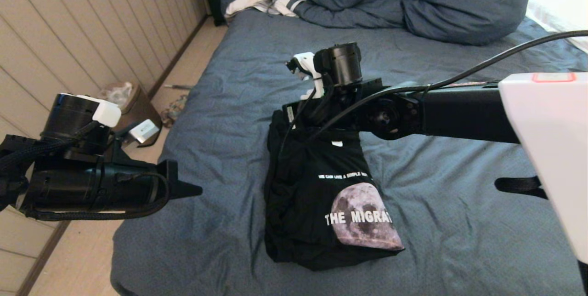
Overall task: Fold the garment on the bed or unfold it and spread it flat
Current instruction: Fold the black T-shirt
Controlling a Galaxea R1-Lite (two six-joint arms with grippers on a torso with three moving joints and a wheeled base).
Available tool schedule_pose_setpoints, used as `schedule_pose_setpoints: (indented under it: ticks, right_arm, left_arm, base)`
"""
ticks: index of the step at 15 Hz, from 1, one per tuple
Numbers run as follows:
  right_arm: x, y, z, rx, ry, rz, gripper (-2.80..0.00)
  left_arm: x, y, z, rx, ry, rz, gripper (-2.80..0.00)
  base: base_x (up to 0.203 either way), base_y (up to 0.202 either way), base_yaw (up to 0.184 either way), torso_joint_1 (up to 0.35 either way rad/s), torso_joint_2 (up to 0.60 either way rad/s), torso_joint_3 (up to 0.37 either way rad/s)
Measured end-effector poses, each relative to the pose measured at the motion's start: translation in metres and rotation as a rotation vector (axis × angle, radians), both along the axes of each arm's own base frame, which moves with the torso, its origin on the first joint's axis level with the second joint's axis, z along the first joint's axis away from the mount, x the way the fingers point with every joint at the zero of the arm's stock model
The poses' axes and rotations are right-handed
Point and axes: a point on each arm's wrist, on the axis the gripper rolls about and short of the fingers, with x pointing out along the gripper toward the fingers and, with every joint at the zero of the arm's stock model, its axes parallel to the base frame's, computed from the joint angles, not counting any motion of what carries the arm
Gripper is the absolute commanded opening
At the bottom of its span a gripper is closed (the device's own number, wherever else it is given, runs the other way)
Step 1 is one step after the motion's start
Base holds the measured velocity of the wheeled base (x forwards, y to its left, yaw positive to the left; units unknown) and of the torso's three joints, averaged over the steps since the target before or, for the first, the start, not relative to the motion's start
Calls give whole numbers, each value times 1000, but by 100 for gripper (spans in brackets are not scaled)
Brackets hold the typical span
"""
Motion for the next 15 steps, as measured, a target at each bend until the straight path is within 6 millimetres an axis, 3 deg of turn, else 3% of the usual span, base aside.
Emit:
schedule_pose_setpoints:
  ticks: [3,8,11,15]
  right_arm:
    - [-15,-20,1,-49,64,-27,-280]
    - [-42,-41,-28,-179,270,-39,-280]
    - [-48,-38,-36,-191,312,-33,-280]
    - [-42,-16,-48,-198,316,0,-280]
  left_arm:
    - [0,0,0,0,1,-1,-280]
    - [0,0,0,0,0,-1,-280]
    - [0,0,0,0,1,-2,-280]
    - [1,-1,0,1,0,-4,-280]
  base:
    - [0,0,0,0,0,0]
    - [0,0,0,0,0,0]
    - [0,0,0,0,0,0]
    - [0,0,0,0,0,0]
